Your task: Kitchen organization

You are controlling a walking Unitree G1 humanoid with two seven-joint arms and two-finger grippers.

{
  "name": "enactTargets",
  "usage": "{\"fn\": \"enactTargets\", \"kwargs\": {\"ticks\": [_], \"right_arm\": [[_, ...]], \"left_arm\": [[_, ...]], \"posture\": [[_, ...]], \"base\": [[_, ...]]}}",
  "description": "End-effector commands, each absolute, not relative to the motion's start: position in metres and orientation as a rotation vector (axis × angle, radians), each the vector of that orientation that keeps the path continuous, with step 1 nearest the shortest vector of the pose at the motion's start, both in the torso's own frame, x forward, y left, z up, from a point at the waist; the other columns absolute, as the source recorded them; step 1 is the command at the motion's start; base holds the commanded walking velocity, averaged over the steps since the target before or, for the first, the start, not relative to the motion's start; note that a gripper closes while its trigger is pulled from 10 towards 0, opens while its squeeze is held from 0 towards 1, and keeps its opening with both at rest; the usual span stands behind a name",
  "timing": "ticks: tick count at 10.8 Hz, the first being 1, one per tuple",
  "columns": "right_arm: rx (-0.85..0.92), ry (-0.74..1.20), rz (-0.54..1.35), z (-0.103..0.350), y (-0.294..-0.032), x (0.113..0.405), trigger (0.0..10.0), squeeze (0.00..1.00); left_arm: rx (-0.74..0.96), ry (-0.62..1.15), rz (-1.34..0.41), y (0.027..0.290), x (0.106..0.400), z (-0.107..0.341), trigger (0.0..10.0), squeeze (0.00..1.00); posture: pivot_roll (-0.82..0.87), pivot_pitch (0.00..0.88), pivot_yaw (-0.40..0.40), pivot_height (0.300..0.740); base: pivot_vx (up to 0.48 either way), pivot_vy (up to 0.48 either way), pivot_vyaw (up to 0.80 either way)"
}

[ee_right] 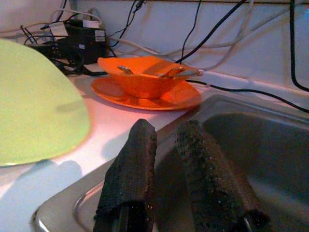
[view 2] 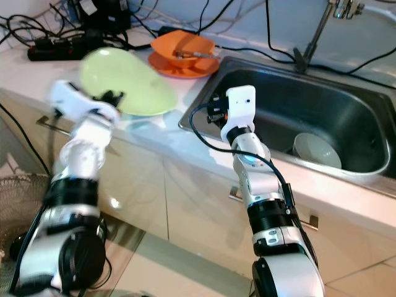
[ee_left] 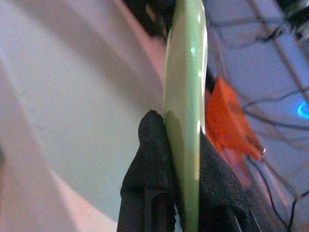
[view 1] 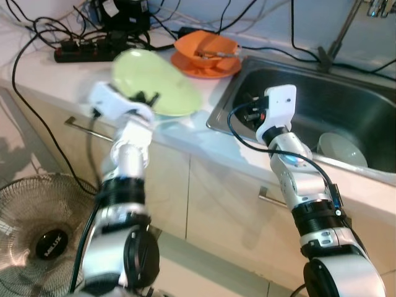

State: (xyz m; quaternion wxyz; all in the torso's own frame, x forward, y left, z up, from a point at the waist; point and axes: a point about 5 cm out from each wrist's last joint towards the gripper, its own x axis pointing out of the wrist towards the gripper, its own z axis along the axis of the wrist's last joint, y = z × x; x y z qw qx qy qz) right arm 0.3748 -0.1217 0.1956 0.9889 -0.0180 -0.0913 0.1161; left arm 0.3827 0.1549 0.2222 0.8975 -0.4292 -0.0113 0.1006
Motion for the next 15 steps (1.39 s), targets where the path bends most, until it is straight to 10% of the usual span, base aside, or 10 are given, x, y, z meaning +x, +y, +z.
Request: {"fn": "enactTargets", "kwargs": {"ticks": [1, 2, 6, 9, 10, 11, 15], "right_arm": [[-0.035, -0.19, 0.229, 0.199, -0.123, 0.377, 10.0, 0.0], [-0.035, -0.188, 0.232, 0.199, -0.122, 0.377, 10.0, 0.0], [-0.029, -0.197, 0.227, 0.202, -0.125, 0.379, 10.0, 0.0], [0.539, -0.171, 0.242, 0.221, -0.135, 0.384, 10.0, 0.0], [0.583, -0.179, 0.25, 0.222, -0.138, 0.383, 10.0, 0.11], [0.627, -0.182, 0.253, 0.223, -0.139, 0.382, 10.0, 1.0], [0.994, -0.172, 0.394, 0.233, -0.134, 0.376, 10.0, 1.0]], "left_arm": [[-0.885, -0.154, 0.127, 0.146, 0.374, 0.248, 4.7, 0.0], [-0.895, -0.229, 0.077, 0.142, 0.368, 0.258, 10.0, 0.0], [-0.836, -0.494, -0.229, 0.117, 0.346, 0.303, 10.0, 0.0], [-0.778, -0.527, -0.355, 0.104, 0.348, 0.308, 10.0, 0.0], [-0.781, -0.528, -0.364, 0.103, 0.349, 0.308, 10.0, 0.0], [-0.785, -0.528, -0.369, 0.104, 0.351, 0.308, 10.0, 0.0], [-0.762, -0.511, -0.39, 0.096, 0.354, 0.305, 10.0, 0.0]], "posture": [[0.12, 0.054, -0.05, 0.74], [0.12, 0.054, -0.051, 0.74], [0.11, 0.046, -0.048, 0.74], [0.1, 0.041, -0.03, 0.74], [0.1, 0.041, -0.023, 0.74], [0.09, 0.041, -0.017, 0.74], [0.09, 0.043, -0.011, 0.74]], "base": [[0.0, 0.0, 0.0], [0.0, 0.0, 0.0], [0.0, 0.0, 0.0], [0.0, 0.0, 0.0], [0.0, 0.0, 0.0], [0.0, 0.0, 0.0], [0.0, 0.0, 0.0]]}}
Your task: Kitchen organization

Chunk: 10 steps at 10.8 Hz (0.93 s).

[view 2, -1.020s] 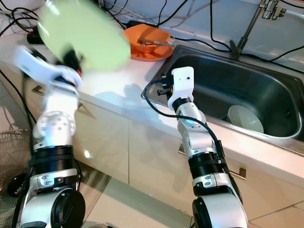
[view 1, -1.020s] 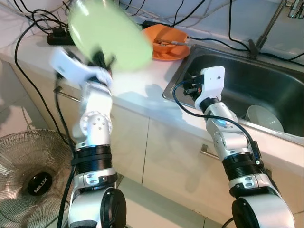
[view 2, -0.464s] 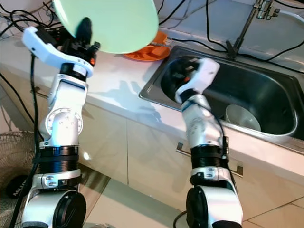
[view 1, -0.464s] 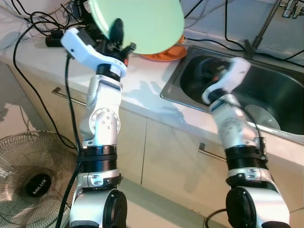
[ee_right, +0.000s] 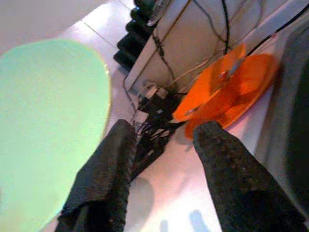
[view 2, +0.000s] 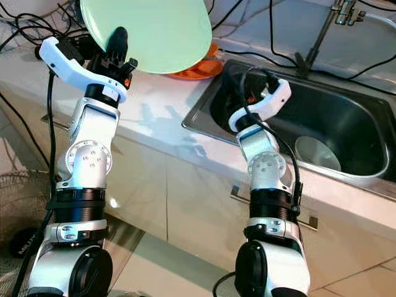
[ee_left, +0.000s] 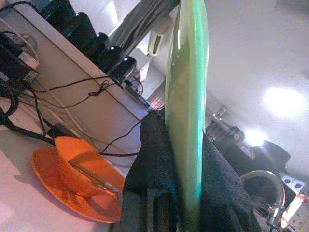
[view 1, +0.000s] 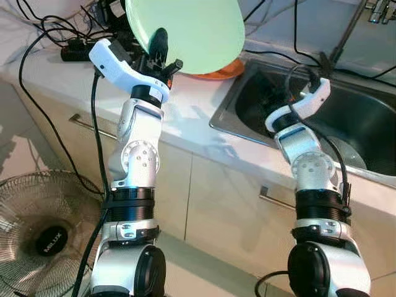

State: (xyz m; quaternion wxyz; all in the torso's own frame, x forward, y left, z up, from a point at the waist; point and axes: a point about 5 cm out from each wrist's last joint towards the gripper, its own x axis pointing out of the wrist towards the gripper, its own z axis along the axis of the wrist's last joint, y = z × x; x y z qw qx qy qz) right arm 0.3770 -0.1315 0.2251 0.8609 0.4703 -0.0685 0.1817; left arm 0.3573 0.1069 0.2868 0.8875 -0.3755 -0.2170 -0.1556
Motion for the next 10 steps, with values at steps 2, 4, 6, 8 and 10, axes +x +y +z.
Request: {"fn": "enactTargets", "kwargs": {"ticks": [2, 4, 6, 8, 10], "right_arm": [[0.98, -0.164, 0.396, 0.233, -0.133, 0.375, 10.0, 1.0], [0.997, -0.169, 0.439, 0.237, -0.131, 0.372, 10.0, 0.0], [0.95, -0.159, 0.453, 0.236, -0.126, 0.371, 10.0, 0.0], [0.973, -0.177, 0.472, 0.238, -0.125, 0.368, 10.0, 0.0], [0.974, -0.188, 0.479, 0.24, -0.126, 0.368, 10.0, 0.0]], "left_arm": [[-0.769, -0.506, -0.395, 0.095, 0.355, 0.304, 10.0, 0.0], [-0.776, -0.492, -0.407, 0.094, 0.355, 0.302, 10.0, 0.0], [-0.79, -0.463, -0.451, 0.085, 0.354, 0.297, 10.0, 0.0], [-0.797, -0.429, -0.492, 0.074, 0.352, 0.29, 10.0, 0.0], [-0.809, -0.42, -0.515, 0.072, 0.351, 0.29, 10.0, 0.0]], "posture": [[0.09, 0.047, -0.012, 0.74], [0.09, 0.047, -0.011, 0.74], [0.09, 0.05, -0.011, 0.74], [0.09, 0.054, -0.008, 0.74], [0.09, 0.053, -0.007, 0.74]], "base": [[0.0, 0.0, 0.0], [0.0, 0.0, 0.0], [0.0, 0.0, 0.0], [0.0, 0.0, 0.0], [0.0, 0.0, 0.0]]}}
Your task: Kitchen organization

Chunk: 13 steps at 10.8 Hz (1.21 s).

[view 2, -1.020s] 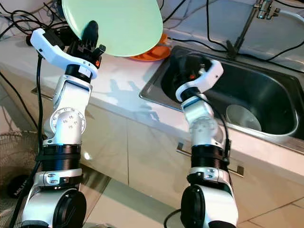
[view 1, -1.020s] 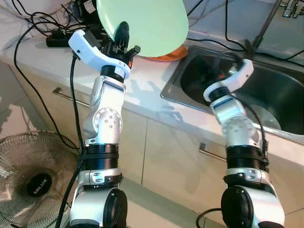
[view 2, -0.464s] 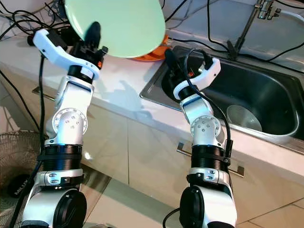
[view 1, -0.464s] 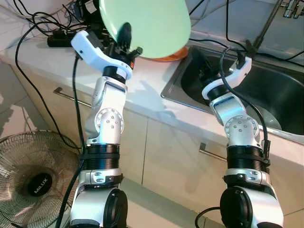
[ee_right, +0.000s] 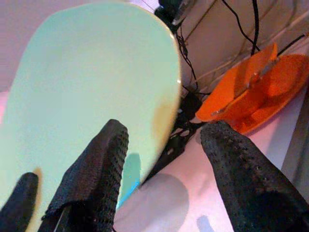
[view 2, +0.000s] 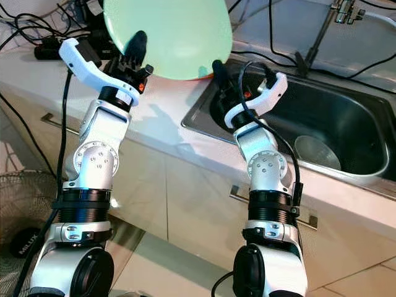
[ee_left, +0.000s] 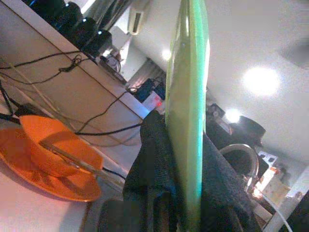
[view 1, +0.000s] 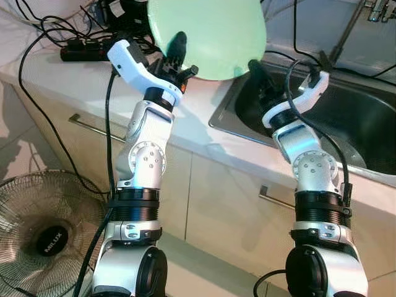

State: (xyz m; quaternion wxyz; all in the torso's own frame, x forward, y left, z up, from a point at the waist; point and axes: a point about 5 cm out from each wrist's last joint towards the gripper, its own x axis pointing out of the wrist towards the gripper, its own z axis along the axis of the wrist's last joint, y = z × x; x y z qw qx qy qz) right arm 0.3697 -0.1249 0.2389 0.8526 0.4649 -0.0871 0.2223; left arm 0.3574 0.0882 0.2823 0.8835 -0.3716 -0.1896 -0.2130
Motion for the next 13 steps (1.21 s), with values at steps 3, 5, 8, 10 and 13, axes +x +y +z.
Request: {"fn": "enactTargets", "kwargs": {"ticks": [3, 5, 8, 10, 13], "right_arm": [[0.992, -0.218, 0.495, 0.243, -0.125, 0.366, 10.0, 0.0], [0.996, -0.223, 0.499, 0.243, -0.124, 0.365, 10.0, 0.0], [1.006, -0.229, 0.502, 0.243, -0.123, 0.365, 10.0, 0.0], [1.007, -0.236, 0.5, 0.244, -0.124, 0.364, 10.0, 0.0], [1.009, -0.24, 0.473, 0.244, -0.128, 0.365, 0.4, 0.0]], "left_arm": [[-0.857, -0.364, -0.556, 0.067, 0.351, 0.283, 10.0, 0.0], [-0.88, -0.346, -0.577, 0.066, 0.351, 0.28, 10.0, 0.0], [-0.926, -0.305, -0.606, 0.063, 0.35, 0.275, 10.0, 0.0], [-0.967, -0.269, -0.61, 0.062, 0.351, 0.268, 10.0, 0.0], [-0.988, -0.239, -0.597, 0.065, 0.353, 0.262, 10.0, 0.0]], "posture": [[0.09, 0.05, -0.001, 0.74], [0.09, 0.046, 0.001, 0.74], [0.09, 0.043, 0.005, 0.74], [0.09, 0.046, 0.005, 0.74], [0.09, 0.055, 0.002, 0.74]], "base": [[0.0, 0.0, 0.0], [0.0, 0.0, 0.0], [0.0, 0.0, 0.0], [0.0, 0.0, 0.0], [0.0, 0.0, 0.0]]}}
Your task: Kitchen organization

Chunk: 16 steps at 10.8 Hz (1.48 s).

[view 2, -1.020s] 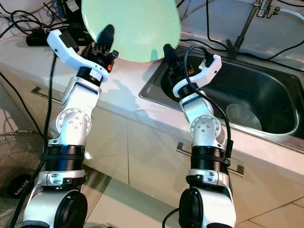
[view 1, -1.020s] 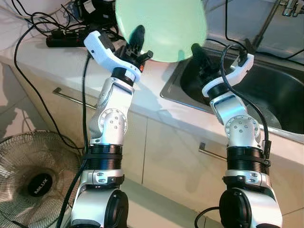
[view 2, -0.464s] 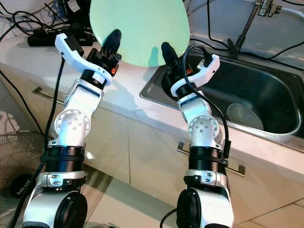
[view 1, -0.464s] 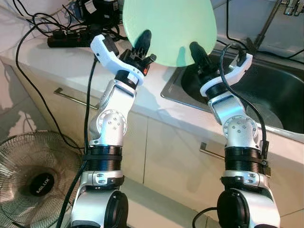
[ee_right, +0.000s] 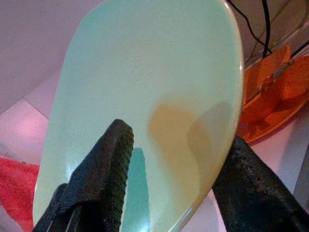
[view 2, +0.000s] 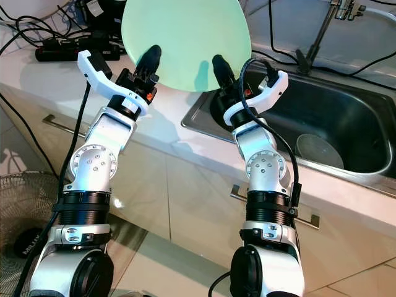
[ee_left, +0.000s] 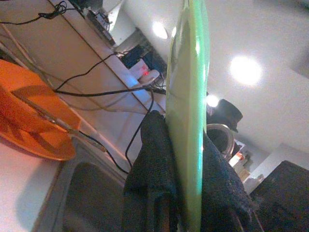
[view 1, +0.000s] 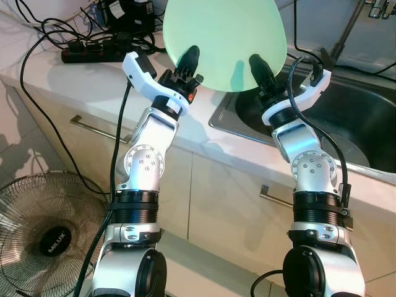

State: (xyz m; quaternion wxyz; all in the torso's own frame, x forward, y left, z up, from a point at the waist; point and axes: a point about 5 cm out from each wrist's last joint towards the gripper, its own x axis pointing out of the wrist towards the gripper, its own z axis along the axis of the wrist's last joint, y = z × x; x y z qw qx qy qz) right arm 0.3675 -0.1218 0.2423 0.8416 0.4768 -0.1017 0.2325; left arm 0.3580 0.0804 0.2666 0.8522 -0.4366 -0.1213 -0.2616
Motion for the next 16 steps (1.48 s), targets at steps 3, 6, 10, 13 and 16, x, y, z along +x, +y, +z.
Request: {"fn": "enactTargets", "kwargs": {"ticks": [3, 6, 10, 13, 16], "right_arm": [[1.017, -0.255, 0.47, 0.245, -0.131, 0.365, 0.0, 0.0], [1.024, -0.254, 0.467, 0.245, -0.131, 0.366, 0.0, 0.0], [1.051, -0.276, 0.478, 0.25, -0.131, 0.364, 0.0, 0.0], [1.124, -0.323, 0.392, 0.258, -0.143, 0.369, 0.0, 0.0], [1.158, -0.358, 0.277, 0.259, -0.158, 0.375, 0.0, 0.0]], "left_arm": [[-1.0, -0.22, -0.574, 0.069, 0.354, 0.256, 10.0, 0.0], [-0.886, -0.174, -0.565, 0.064, 0.356, 0.249, 10.0, 0.0], [-0.719, -0.132, -0.602, 0.052, 0.354, 0.24, 10.0, 1.0], [-0.607, -0.114, -0.611, 0.049, 0.352, 0.234, 10.0, 1.0], [-0.489, -0.097, -0.626, 0.044, 0.35, 0.229, 10.0, 1.0]], "posture": [[0.09, 0.061, 0.0, 0.74], [0.09, 0.066, -0.001, 0.74], [0.09, 0.064, 0.002, 0.74], [0.09, 0.062, 0.001, 0.74], [0.09, 0.061, 0.001, 0.74]], "base": [[0.0, 0.0, 0.0], [0.0, 0.0, 0.0], [0.0, 0.0, 0.0], [0.0, 0.0, 0.0], [0.0, 0.0, 0.0]]}}
